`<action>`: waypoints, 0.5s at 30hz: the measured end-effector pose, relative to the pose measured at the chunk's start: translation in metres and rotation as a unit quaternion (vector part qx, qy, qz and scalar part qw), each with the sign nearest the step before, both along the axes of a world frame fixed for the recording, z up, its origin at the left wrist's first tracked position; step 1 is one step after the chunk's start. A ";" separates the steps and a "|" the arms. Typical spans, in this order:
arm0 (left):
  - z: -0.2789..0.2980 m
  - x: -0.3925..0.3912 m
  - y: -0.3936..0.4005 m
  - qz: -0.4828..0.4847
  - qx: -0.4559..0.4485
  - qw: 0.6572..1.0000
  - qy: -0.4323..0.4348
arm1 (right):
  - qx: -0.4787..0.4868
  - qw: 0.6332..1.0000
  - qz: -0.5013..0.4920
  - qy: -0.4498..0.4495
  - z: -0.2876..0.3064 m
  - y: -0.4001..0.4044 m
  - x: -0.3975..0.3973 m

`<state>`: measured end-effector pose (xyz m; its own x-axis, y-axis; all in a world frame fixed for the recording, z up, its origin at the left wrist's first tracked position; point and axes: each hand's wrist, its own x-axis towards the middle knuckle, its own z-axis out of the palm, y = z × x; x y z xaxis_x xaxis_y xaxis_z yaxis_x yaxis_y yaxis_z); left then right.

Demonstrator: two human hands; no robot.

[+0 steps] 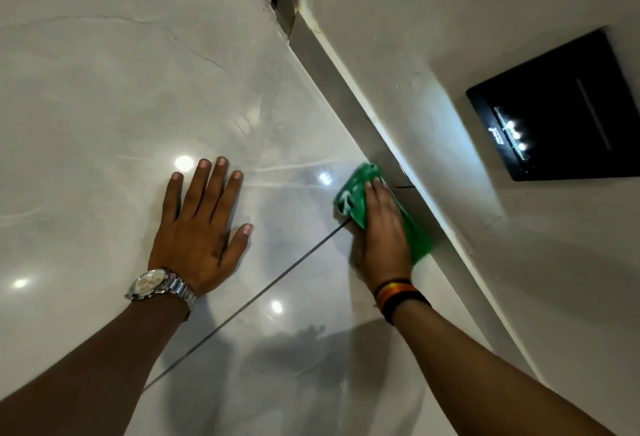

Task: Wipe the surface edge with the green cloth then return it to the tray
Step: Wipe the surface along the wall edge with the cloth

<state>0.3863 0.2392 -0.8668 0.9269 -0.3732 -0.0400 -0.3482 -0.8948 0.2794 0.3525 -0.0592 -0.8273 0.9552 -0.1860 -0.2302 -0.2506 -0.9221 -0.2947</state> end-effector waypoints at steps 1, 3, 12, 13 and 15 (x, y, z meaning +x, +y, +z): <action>0.001 0.000 0.000 0.002 -0.002 1.000 -0.001 | -0.003 1.000 0.002 -0.019 -0.002 0.014 0.018; 0.002 0.000 0.000 0.001 -0.002 1.000 -0.003 | 0.003 0.999 -0.003 -0.052 -0.005 0.042 0.058; 0.007 0.000 -0.001 0.001 -0.009 1.000 0.003 | 0.052 0.992 0.117 -0.020 0.005 0.056 0.041; 0.007 0.001 -0.001 0.001 -0.008 1.000 0.004 | 0.055 0.993 0.101 0.000 0.008 0.044 0.018; 0.005 0.000 -0.001 0.001 -0.006 1.000 0.006 | 0.058 0.998 0.015 0.016 0.012 0.024 -0.010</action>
<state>0.3864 0.2382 -0.8616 0.9273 -0.3713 -0.0468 -0.3423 -0.8921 0.2951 0.3429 -0.0356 -0.8154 0.9515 -0.1283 -0.2796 -0.2351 -0.8895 -0.3919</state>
